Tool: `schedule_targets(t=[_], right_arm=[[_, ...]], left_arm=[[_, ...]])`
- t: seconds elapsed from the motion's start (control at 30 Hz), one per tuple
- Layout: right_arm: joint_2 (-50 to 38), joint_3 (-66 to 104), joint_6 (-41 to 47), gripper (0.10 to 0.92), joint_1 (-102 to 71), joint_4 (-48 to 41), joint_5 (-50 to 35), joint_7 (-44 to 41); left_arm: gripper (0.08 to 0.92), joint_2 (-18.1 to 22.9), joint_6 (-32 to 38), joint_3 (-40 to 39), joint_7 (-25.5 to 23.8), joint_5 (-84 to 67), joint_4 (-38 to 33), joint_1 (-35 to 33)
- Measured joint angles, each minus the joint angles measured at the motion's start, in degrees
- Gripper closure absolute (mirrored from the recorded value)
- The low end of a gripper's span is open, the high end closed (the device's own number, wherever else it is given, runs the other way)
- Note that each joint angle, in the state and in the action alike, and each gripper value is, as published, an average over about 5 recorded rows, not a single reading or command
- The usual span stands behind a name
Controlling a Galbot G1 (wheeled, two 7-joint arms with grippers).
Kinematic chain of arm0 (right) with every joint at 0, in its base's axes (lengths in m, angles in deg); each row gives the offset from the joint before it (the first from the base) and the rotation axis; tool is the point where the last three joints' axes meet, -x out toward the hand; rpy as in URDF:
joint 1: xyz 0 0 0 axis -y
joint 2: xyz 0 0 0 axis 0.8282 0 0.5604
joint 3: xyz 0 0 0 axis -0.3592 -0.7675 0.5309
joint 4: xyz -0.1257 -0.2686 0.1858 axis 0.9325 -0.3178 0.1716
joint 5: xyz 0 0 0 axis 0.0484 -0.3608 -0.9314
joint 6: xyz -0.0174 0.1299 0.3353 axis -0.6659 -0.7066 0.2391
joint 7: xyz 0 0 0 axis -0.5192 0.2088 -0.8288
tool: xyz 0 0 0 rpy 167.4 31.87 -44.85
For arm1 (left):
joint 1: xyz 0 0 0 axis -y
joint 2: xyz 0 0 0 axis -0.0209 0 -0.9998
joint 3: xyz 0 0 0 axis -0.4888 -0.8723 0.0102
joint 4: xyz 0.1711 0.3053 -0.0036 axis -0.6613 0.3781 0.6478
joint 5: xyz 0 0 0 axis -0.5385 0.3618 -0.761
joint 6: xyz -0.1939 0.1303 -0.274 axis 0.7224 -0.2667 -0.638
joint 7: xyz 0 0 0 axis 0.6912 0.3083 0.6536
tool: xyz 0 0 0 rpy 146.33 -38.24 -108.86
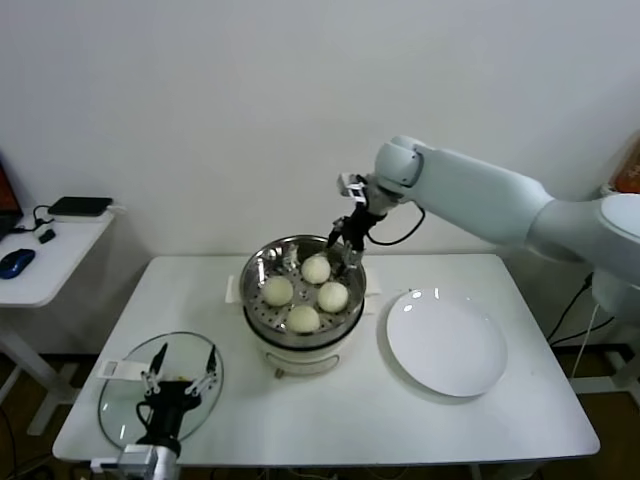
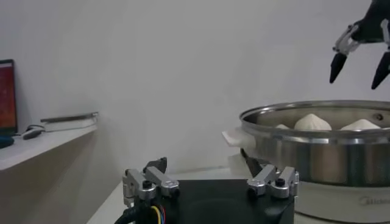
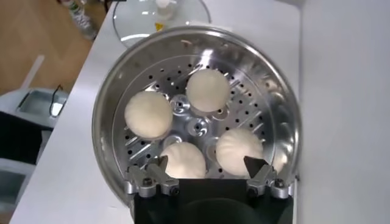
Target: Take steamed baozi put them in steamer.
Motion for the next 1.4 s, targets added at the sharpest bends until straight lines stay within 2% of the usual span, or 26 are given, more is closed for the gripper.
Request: schedule_targets(t=[0.57,0.9,1.13,1.4], right_arm=[[-21.69,16.72,-1.09,0.203,-9.65,12.79,0.47,4.7],[-34.41,35.81,-3.04,0.203,-29.07,23.9,0.16,18.8],[-34.78,57.21,-5.34,0.203,-51.16,31.97,1.27,32.11],[-26.72,78.34,-11.17,0.203,-75.23,39.24,4.76,43.21]], left_arm=[[0.177,0.28,-0.51,-2.94,0.83,2.16,-1.36,0.11],[0.177,0.32,0.46,-4.85,1.46,3.07,-1.27,-1.03],[0.177,0.35,0.97,-5.24,1.54,3.16,-1.85,-1.65],[0.177,0.36,1.29,-5.31,1.63,3.13,-1.83,-1.97]])
